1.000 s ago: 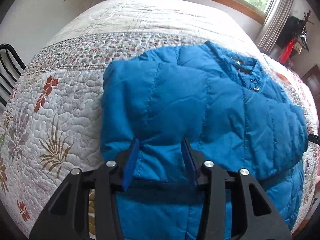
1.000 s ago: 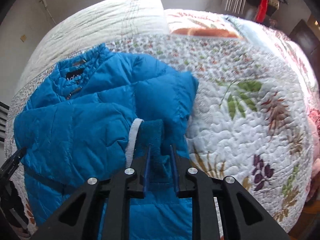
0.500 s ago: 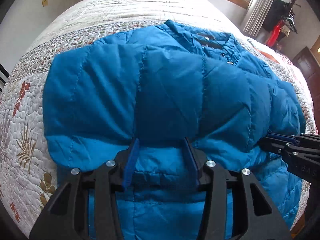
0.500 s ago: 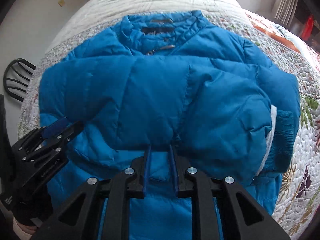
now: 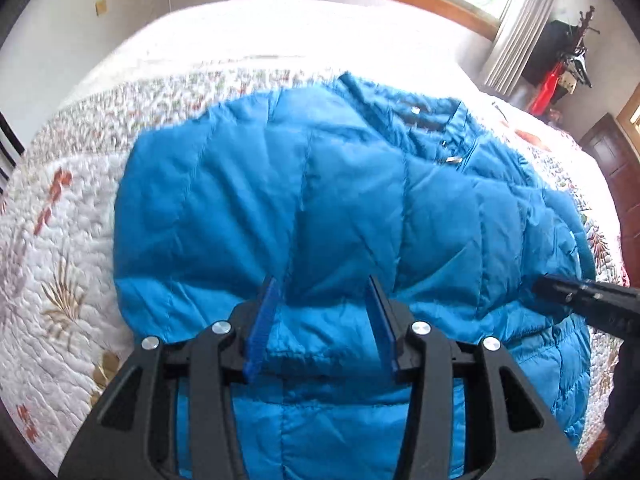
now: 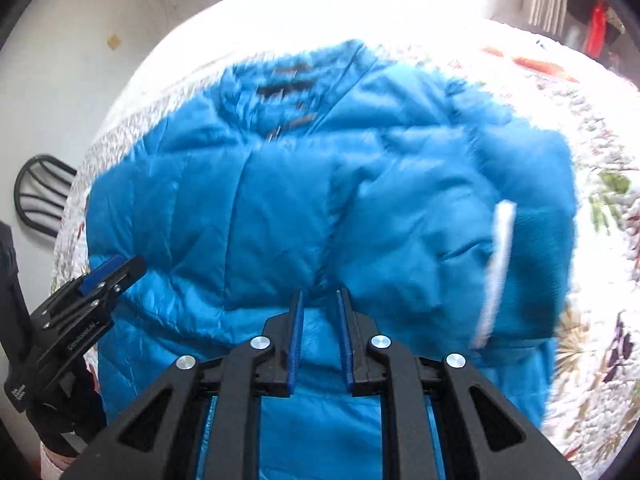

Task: Fold large clothes

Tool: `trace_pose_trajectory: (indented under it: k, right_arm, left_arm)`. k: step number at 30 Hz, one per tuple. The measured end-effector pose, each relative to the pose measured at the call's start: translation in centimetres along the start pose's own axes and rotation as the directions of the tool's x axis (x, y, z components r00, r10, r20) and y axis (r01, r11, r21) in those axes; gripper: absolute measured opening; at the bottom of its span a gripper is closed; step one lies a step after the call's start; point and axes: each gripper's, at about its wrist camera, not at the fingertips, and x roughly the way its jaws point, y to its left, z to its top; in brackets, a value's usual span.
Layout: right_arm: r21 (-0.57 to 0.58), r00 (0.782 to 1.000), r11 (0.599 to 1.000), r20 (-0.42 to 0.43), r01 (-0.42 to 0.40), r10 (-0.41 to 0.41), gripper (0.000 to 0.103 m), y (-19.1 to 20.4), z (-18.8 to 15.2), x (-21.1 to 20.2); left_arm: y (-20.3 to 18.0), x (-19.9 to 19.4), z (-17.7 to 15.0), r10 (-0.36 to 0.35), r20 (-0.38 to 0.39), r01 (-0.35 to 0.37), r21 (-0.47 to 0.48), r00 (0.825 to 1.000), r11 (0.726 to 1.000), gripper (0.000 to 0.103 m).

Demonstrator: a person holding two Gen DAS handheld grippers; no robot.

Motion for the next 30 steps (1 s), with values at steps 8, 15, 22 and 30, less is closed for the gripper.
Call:
trace_pose_trajectory:
  k: [8,15,22,30]
  right_arm:
    - [0.055,0.995,0.995,-0.051,0.088,-0.085,0.017,-3.2,3.9,2.3]
    - [0.086,0.997,0.995,-0.069,0.049,-0.043,0.015,-4.2,3.9,4.5]
    - [0.036,0.999,0.999,0.038,-0.025,0.024,0.034,-3.2,1.6,-0.6]
    - [-0.026,0.994,0.999,0.097,-0.046,0.048,0.041,-5.2,-9.7,-8.1]
  left_arm:
    - [-2.6,4.1,2.3,0.002,-0.061,0.001,0.043,0.998,0.999,0.046]
    - [-2.5,5.8,2.2,-0.005,-0.090,0.010,0.054,0.996,0.998,0.047]
    - [-0.6,0.5,1.1,-0.046,-0.071,0.048,0.034,0.996,0.998,0.052]
    - [6.3,-8.2,-7.3,0.030,-0.060,-0.027,0.036,0.998,0.999,0.067]
